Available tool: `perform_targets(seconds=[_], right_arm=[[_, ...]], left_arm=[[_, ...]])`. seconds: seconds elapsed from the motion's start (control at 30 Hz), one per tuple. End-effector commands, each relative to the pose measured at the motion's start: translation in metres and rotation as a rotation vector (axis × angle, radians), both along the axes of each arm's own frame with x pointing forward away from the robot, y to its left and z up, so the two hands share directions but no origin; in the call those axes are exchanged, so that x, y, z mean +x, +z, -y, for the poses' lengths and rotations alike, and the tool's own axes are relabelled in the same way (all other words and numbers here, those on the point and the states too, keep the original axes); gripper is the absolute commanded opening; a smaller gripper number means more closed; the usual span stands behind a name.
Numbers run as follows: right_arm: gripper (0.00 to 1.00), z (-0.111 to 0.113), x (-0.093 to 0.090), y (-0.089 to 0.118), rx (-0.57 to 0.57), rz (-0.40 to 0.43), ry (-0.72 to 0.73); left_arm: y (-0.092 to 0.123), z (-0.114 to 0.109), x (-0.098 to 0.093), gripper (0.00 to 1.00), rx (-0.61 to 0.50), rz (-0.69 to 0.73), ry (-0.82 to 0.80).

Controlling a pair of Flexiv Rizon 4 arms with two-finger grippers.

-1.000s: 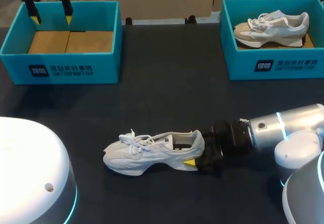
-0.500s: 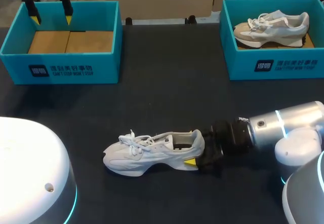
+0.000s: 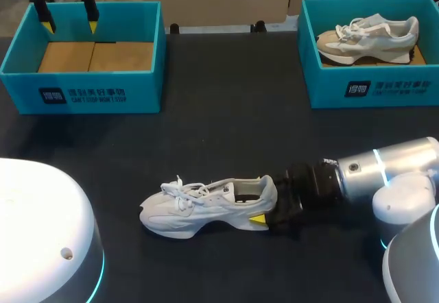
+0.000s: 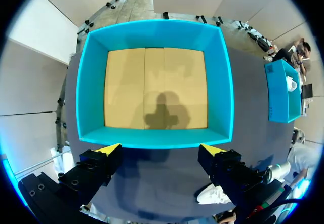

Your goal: Take the shoe out of the shoebox, open the shoe tongue, remove and reinsert the insole, then place the shoe into the shoebox

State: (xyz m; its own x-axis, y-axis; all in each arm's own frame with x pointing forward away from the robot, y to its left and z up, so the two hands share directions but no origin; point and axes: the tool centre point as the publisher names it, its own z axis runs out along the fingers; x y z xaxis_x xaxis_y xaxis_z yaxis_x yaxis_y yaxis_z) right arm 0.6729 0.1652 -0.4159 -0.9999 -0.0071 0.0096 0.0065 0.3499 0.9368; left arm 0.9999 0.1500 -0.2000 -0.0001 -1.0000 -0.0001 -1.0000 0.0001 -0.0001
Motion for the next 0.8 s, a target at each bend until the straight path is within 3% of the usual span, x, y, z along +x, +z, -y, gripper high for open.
perform_targets(seconds=[0.03,0.27,0.57,0.8], right_arm=[[0.00,0.000,0.000,-0.002,-0.003,0.000,0.000],[0.00,0.000,0.000,-0.002,-0.003,0.000,0.000],[0.00,0.000,0.000,-0.002,-0.003,0.000,0.000],[0.00,0.000,0.000,-0.002,-0.003,0.000,0.000]], left_arm=[[0.000,0.000,0.000,1.00,0.000,0.000,0.000],[0.000,0.000,0.000,1.00,0.000,0.000,0.000],[0.001,0.006,-0.038,1.00,0.005,-0.111,0.078],[0.001,0.028,-0.091,1.00,-0.025,-0.134,0.133]])
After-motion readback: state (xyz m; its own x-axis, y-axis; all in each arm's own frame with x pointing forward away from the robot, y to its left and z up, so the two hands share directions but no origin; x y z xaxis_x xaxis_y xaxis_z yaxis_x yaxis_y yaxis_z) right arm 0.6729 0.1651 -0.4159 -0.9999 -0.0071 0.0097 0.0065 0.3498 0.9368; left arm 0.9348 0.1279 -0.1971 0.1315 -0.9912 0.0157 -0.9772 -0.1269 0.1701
